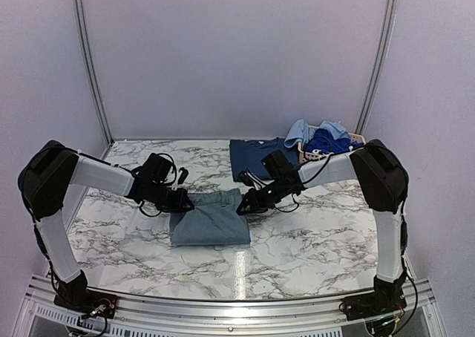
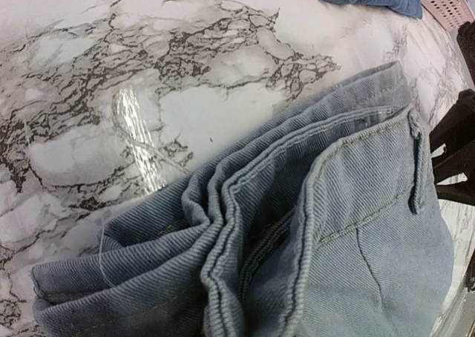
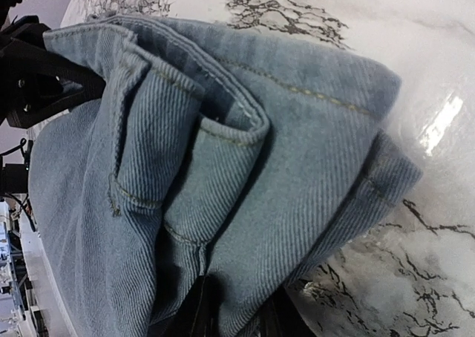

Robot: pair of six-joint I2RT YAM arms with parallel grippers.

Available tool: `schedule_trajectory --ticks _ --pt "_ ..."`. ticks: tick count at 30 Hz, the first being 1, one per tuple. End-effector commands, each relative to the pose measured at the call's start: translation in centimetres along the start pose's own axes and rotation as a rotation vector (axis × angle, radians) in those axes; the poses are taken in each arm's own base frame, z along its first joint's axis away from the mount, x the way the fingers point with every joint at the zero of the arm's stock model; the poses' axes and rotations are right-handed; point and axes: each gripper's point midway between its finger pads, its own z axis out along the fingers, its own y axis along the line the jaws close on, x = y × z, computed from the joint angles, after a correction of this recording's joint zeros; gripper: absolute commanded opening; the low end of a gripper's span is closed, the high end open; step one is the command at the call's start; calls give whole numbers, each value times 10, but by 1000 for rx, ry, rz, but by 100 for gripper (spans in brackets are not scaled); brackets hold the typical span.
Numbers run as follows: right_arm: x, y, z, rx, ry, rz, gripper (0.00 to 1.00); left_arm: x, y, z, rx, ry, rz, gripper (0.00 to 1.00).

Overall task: Fold and stack the mixed laundry pile
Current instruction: Adjust the square-folded skirt at the center of the board, then pick up the square-folded skirt from the center of the board.

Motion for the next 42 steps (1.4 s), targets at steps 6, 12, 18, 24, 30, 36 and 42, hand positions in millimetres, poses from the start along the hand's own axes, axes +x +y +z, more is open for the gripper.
schedule_trajectory --ticks 6,12,18,24,30,36,42 --pt "46 -7 -12 101 147 15 26 41 27 19 -104 105 -63 2" --pt "-6 41 -50 43 26 -70 31 16 19 -3 -126 52 -59 37" --pt "-32 74 -69 -45 -53 -83 33 -64 -19 -77 -82 -186 16 99" --pt "-50 99 -76 -131 -96 -96 34 -107 -40 -172 -108 -481 19 99" --pt "-64 113 -62 -197 -91 -106 34 -80 -87 -165 200 -373 79 96" --pt "-78 115 -28 -242 -73 -100 33 -53 -90 -99 356 -199 -27 73" --pt "-73 74 24 -225 -27 -30 32 -48 -34 -24 216 -111 -193 55"
